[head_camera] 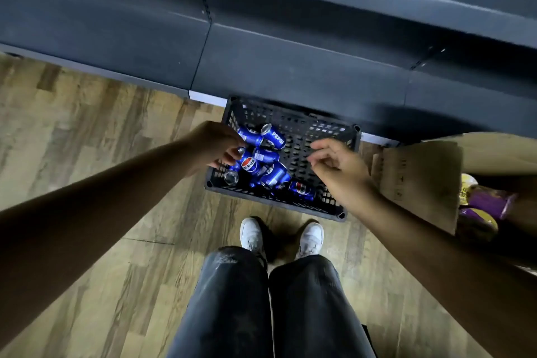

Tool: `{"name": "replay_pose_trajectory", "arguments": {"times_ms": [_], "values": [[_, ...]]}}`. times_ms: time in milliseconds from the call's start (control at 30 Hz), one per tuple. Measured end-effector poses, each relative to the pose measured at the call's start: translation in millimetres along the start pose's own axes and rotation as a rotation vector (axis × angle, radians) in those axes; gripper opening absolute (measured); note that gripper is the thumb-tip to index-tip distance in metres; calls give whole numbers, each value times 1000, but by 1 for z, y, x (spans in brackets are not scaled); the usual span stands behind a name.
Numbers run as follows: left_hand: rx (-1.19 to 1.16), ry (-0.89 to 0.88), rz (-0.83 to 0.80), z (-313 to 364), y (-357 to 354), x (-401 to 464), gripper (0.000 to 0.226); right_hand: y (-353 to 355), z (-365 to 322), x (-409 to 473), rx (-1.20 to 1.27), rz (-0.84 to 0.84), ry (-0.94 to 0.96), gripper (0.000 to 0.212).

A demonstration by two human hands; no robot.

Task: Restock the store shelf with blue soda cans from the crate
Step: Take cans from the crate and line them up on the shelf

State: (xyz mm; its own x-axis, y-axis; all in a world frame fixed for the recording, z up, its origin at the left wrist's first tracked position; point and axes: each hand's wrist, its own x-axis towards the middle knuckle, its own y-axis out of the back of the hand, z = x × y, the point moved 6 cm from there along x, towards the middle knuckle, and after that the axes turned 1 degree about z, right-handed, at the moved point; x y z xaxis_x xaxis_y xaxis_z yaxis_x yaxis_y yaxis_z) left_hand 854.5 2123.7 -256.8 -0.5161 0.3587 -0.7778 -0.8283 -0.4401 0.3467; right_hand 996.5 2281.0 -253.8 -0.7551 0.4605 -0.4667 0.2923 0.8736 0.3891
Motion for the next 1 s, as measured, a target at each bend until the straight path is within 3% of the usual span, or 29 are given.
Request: {"name": "replay_pose_trajectory", "arguments": {"times_ms": [133,333,400,433,533,633,700,833,1000], "values": [[-128,219,-67,-52,-16,32,20,-18,49,20,108,-22,-205,2],[-484,386,164,-120,-30,74,22,-35,146,41,52,-136,-653,29],[-468,443,155,-142,-53,88,20,-39,178,48,24,-128,-700,18],[-444,466,129,-151,-67,93,19,-41,191,51,-22,-131,-705,7],[-322,509,29,-170,-109,109,18,-52,230,61,-239,-179,-634,22],[-240,515,-65,-182,-145,130,22,-71,251,67,-360,-265,-553,15],[-211,480,-57,-187,-157,149,30,-78,260,77,-361,-248,-504,4],[-209,388,8,-187,-165,193,30,-91,281,104,-328,-162,-480,7],[-269,423,22,-199,-171,247,28,-116,320,144,-263,-90,-517,8]]}}
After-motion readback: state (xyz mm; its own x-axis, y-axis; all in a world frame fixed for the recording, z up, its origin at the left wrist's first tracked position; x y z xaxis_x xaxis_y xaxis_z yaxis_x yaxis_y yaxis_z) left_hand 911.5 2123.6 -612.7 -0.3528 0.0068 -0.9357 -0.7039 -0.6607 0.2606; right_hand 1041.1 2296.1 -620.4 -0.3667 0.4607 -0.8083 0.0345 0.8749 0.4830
